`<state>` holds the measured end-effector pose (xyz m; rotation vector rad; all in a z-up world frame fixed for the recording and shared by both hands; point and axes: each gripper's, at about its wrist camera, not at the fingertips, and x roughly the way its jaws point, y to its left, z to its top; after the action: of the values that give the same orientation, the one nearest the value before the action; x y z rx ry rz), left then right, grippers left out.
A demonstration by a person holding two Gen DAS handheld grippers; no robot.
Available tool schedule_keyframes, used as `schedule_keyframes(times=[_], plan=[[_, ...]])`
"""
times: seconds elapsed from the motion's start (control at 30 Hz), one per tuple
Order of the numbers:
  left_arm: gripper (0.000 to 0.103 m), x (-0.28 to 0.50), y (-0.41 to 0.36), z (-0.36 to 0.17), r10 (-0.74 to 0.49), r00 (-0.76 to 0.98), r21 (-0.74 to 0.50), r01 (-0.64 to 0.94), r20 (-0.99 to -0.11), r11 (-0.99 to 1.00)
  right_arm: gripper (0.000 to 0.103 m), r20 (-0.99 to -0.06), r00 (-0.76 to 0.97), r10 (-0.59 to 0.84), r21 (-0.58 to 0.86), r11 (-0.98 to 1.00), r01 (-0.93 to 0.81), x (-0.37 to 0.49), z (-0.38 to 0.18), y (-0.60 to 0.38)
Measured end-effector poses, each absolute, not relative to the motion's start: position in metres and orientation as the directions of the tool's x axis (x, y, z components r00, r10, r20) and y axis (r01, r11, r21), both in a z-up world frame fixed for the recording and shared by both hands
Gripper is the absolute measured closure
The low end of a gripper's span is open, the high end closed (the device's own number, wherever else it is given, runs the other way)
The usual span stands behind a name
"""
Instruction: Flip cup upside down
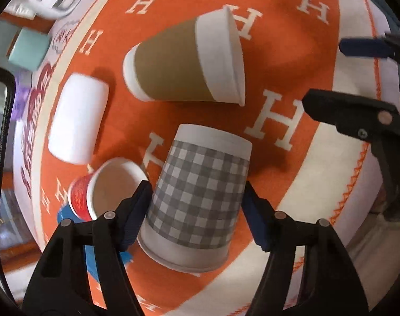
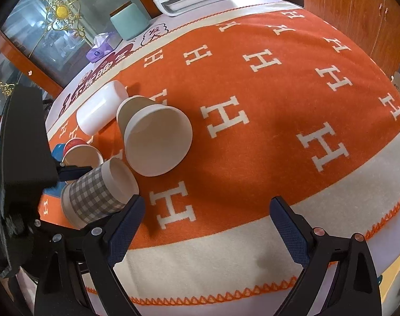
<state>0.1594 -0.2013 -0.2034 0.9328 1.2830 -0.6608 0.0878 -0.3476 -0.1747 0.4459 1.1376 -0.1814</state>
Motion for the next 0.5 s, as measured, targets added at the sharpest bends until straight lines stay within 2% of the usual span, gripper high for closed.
schedule_keyframes(times=[0.27,0.5], plan=[[0.038,0.173,-0.161,-0.164,-0.008,0.124,0.078,0.671,-0.992,0.737,0.006,-0.894,0.438,0.096,0.26,0.907,0.332,0.079,-0.159,-0.337],[0.038,0.148,-0.091,-0.157,-0.116,0.05,-0.09,0.362,-0.992,0.928,0.006,-0.883,0.449,0.136,0.272,0.928,0.254,0.074,-0.146,-0.306]])
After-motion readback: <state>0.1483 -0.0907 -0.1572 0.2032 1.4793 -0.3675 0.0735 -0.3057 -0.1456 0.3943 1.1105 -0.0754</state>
